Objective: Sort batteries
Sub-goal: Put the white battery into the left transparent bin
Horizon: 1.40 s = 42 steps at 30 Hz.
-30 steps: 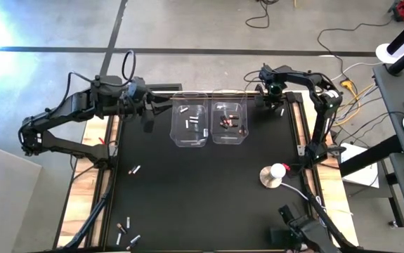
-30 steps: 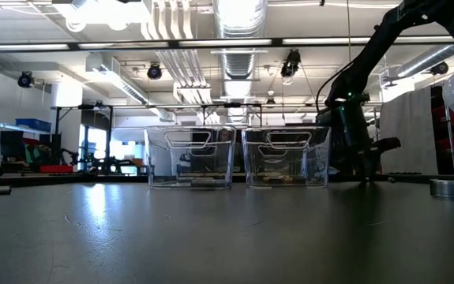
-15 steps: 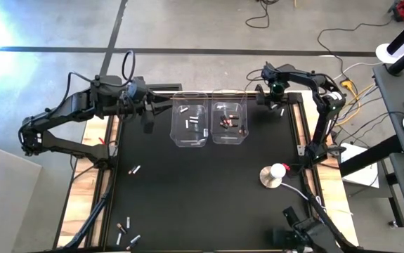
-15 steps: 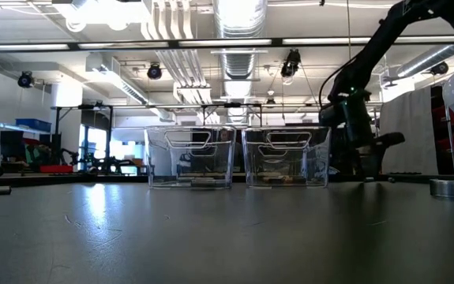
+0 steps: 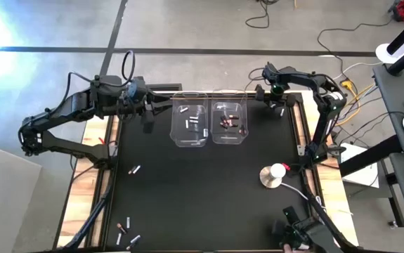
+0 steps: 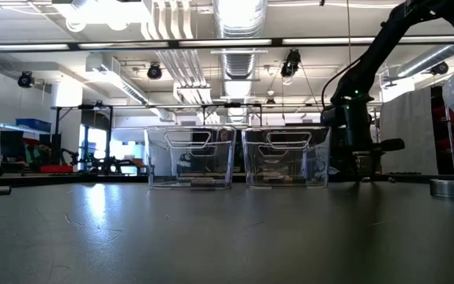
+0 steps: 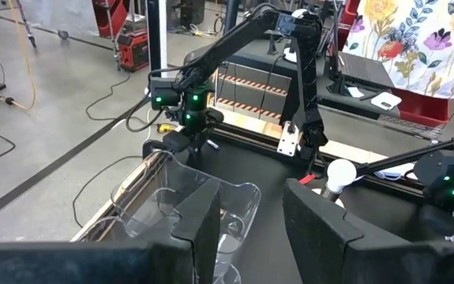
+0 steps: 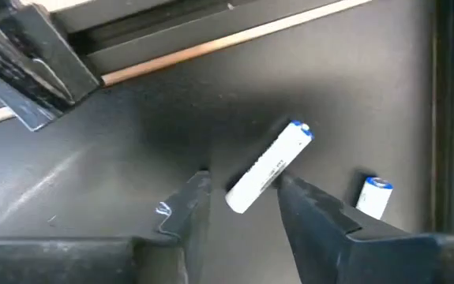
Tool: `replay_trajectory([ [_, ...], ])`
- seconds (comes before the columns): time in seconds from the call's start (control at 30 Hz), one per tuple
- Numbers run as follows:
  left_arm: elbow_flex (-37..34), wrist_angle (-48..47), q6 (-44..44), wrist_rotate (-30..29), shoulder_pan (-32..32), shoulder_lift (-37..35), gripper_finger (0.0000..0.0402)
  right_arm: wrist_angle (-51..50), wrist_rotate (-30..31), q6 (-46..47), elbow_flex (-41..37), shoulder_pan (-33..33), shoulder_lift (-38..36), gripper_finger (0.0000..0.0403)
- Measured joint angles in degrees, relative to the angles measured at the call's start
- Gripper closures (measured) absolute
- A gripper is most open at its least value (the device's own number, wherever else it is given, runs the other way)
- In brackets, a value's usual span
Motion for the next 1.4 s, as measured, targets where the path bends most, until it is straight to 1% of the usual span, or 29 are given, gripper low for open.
replay_trajectory([
  [0.27, 0.0, 0.0, -0.2, 0.0, 0.0, 0.0, 0.0283, 2.8, 0.4, 2.1, -1.2, 0.1, 0.1, 0.0301],
  [0.53, 0.0, 0.7, -0.2, 0.0, 0.0, 0.0, 0.0283, 4.0, 0.4, 2.0, -1.3, 0.1, 0.3, 0.0355],
  [0.63, 0.0, 1.0, -0.2, 0.0, 0.0, 0.0, 0.0283, 4.2, 0.5, 2.0, -1.3, 0.4, 0.3, 0.037],
  [0.93, 0.0, 1.0, 0.9, 0.0, 0.0, 0.0, 0.0283, 2.1, 2.2, -1.7, -1.2, 3.2, -0.5, 0.0372],
  [1.0, 0.0, 0.7, 1.0, 0.0, 0.0, 0.0, 0.0283, 1.0, 2.3, -3.2, -1.4, 4.3, -1.6, 0.0373],
  [1.07, 0.0, -0.5, 1.8, 0.0, 0.0, 0.0, 0.0283, -1.3, 0.9, -5.3, -1.8, 5.9, -3.3, 0.0374],
  [1.13, 0.0, -2.7, 2.5, -0.2, 0.0, 0.0, 0.0283, -1.1, 0.5, -9.9, -1.5, 7.7, -5.9, 0.0374],
  [1.2, 0.0, -3.5, 3.1, -0.3, 0.0, 0.1, 0.0283, -3.9, 0.6, -14.6, -1.2, 9.9, -8.7, 0.0374],
  [1.3, -0.1, -2.7, 4.8, -0.3, 0.0, -0.2, 0.0283, -8.2, 0.6, -18.5, -1.2, 13.5, -12.8, 0.0374],
  [1.4, -1.1, 1.3, 6.6, -0.3, 0.0, -0.5, 0.0283, -9.8, 0.4, -20.3, -0.9, 18.3, -18.5, 0.0374],
])
